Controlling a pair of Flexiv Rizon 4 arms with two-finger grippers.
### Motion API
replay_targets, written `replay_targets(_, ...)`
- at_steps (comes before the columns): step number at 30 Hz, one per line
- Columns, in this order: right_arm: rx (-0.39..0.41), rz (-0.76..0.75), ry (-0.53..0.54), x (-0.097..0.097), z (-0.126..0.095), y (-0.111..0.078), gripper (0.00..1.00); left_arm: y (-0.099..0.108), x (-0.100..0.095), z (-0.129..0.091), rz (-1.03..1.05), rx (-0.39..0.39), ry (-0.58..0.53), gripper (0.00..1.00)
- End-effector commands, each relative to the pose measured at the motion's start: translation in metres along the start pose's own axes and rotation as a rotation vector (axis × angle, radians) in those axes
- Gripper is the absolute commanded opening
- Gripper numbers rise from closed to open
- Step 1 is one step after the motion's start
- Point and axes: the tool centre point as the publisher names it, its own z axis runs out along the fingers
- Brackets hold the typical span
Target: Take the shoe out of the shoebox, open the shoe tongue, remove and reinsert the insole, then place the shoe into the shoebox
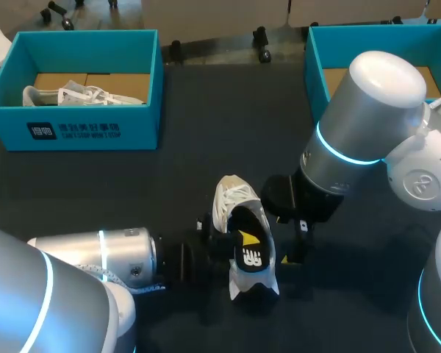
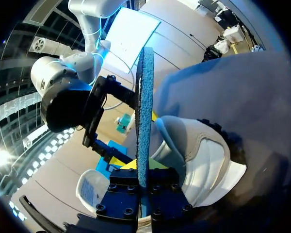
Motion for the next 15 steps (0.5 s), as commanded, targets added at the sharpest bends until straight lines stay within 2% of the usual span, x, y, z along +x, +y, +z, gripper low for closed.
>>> replay_targets(1,0.001,0.000,-0.003,0.001,0.002,0.000,1.00,0.003,-0.002,0.012,0.004,-0.022,0.008,0.00)
replay_targets(9,0.001,0.000,-0.003,0.001,0.002,0.000,1.00,0.005,-0.002,0.008,-0.015,-0.020,0.023,0.00)
replay_targets(10,0.001,0.000,-0.003,0.001,0.002,0.000,1.00,0.003,-0.003,0.005,-0.028,-0.011,0.028,0.05)
replay_targets(11,0.001,0.000,-0.003,0.001,0.002,0.000,1.00,0.001,-0.003,0.003,-0.033,-0.007,0.032,0.16)
replay_targets(13,0.001,0.000,-0.003,0.001,0.002,0.000,1.00,-0.003,-0.004,-0.001,-0.053,0.006,0.039,0.26)
replay_targets(15,0.001,0.000,-0.003,0.001,0.002,0.000,1.00,-0.006,-0.005,-0.004,-0.056,0.010,0.042,0.28)
